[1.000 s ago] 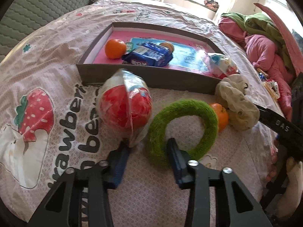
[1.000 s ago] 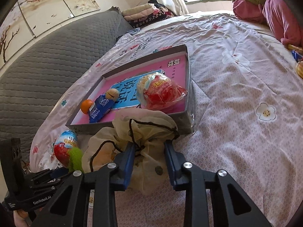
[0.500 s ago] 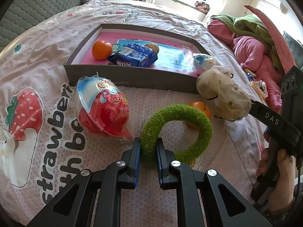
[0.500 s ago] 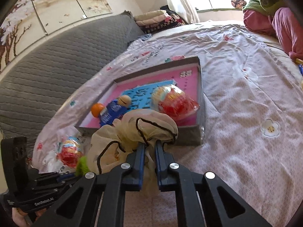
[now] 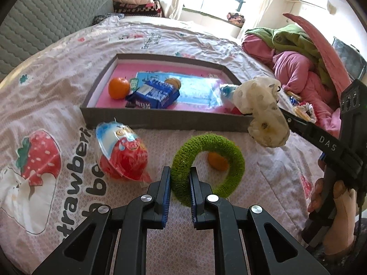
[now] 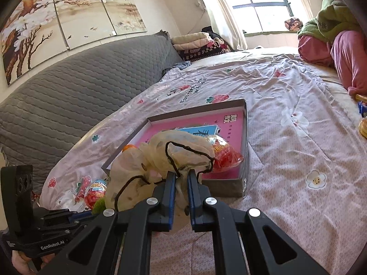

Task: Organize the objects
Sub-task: 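Close left tool on the green ring while right tool grips the cream cloth toy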

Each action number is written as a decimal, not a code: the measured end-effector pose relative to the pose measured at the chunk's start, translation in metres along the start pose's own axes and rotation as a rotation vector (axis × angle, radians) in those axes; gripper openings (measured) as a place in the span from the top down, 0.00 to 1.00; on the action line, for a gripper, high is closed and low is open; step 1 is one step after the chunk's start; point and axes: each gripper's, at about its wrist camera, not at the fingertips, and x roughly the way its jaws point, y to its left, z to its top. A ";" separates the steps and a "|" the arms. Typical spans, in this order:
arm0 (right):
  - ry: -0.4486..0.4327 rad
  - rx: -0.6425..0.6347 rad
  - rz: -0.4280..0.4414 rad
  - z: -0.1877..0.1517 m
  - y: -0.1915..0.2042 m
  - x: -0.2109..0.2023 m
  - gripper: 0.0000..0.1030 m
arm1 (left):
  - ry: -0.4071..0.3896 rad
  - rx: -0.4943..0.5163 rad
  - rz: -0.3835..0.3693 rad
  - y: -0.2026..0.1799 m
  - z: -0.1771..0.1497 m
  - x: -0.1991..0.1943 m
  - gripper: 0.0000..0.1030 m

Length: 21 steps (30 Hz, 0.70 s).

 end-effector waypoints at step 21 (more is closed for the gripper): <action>-0.062 -0.129 -0.034 0.006 0.032 -0.011 0.90 | -0.098 0.031 0.052 0.003 0.015 -0.027 0.86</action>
